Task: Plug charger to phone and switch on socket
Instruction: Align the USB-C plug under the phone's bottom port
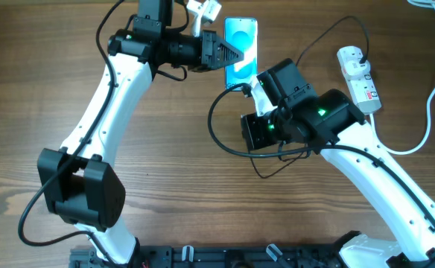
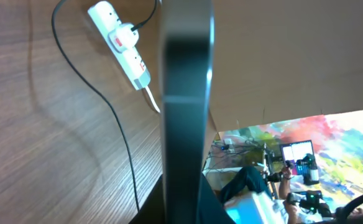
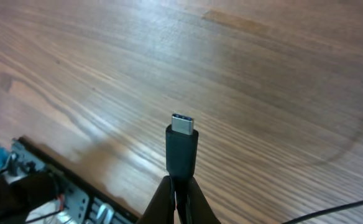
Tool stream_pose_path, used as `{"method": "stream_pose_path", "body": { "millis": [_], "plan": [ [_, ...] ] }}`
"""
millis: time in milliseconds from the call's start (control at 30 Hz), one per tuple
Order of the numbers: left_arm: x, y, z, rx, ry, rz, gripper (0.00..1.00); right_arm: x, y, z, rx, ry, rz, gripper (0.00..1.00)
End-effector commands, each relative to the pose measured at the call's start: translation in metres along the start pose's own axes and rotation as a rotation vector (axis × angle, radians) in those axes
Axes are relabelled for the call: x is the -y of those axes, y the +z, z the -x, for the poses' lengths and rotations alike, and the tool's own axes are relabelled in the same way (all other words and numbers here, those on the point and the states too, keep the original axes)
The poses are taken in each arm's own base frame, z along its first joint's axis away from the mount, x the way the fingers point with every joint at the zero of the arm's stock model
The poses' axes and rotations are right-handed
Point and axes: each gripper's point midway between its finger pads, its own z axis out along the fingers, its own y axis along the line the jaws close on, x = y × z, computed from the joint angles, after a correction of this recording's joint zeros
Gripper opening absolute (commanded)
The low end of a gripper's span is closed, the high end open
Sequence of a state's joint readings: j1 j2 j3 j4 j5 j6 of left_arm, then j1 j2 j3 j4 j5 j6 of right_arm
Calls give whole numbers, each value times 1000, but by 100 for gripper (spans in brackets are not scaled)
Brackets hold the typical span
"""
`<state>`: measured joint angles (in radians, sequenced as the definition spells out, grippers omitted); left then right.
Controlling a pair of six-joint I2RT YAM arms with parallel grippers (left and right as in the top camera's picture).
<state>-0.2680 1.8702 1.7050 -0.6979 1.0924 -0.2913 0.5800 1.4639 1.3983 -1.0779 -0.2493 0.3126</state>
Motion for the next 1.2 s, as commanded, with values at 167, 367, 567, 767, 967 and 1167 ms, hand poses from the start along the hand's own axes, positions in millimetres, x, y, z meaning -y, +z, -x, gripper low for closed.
{"method": "stream_pose_path", "body": {
  "millis": [167,367,567,767,967,1167],
  "plan": [
    [8,-3,1,-1,91,-32,4,-2,-23,27,130,5,-36,4],
    [13,-3,-2,-16,105,-66,4,-5,-24,36,165,26,-19,4],
    [13,-3,-3,-18,96,-66,4,-8,-25,42,189,42,-3,4],
    [12,-3,-2,-16,98,-61,4,-9,-25,43,193,60,4,4],
    [12,-3,-1,-12,96,-60,4,-12,-25,43,191,63,21,4],
    [14,-3,-1,-14,85,-69,4,-12,-25,43,191,63,21,4]
  ]
}}
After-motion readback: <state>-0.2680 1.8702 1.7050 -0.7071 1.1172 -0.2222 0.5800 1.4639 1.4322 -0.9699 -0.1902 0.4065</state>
